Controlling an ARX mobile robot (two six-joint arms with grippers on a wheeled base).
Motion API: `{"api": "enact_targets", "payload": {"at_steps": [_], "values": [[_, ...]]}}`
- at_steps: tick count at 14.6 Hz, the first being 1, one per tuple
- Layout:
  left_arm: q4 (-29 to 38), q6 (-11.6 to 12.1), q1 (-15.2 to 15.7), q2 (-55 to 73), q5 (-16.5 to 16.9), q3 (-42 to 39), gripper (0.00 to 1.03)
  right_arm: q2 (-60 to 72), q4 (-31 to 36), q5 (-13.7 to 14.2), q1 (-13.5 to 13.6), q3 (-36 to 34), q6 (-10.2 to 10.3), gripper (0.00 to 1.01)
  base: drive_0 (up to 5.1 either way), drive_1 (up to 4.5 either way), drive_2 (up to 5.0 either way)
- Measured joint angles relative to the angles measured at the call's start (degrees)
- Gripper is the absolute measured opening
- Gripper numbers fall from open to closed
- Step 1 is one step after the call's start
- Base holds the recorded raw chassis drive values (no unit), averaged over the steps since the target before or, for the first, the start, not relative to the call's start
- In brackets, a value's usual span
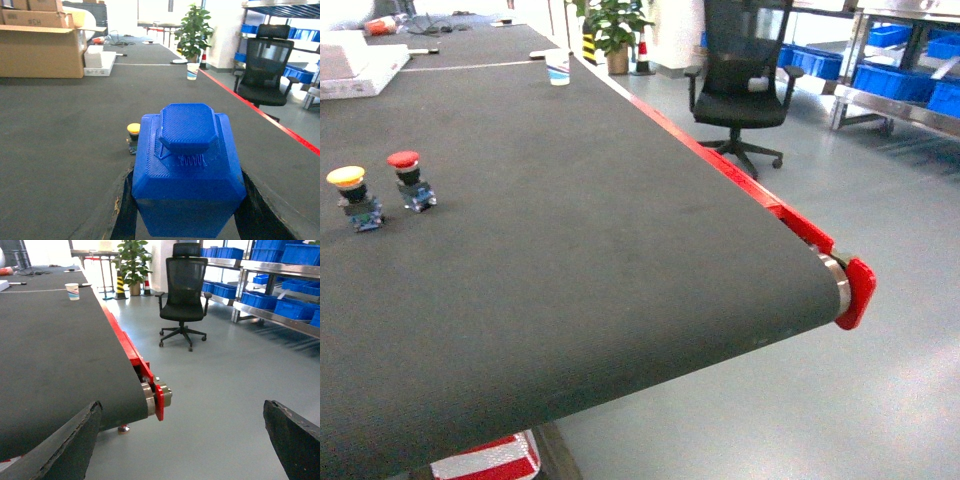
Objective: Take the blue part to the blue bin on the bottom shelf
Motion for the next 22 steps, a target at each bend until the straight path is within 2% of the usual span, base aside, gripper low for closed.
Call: {"api": "enact_targets", "payload": {"at_steps": [22], "values": [[0.0,0.0,0.0,0.0,0.0,0.0,0.44,0.0,0.0,0.0,0.0,0.0,0.0,0.98,-1.7,-1.73,-1.7]]}}
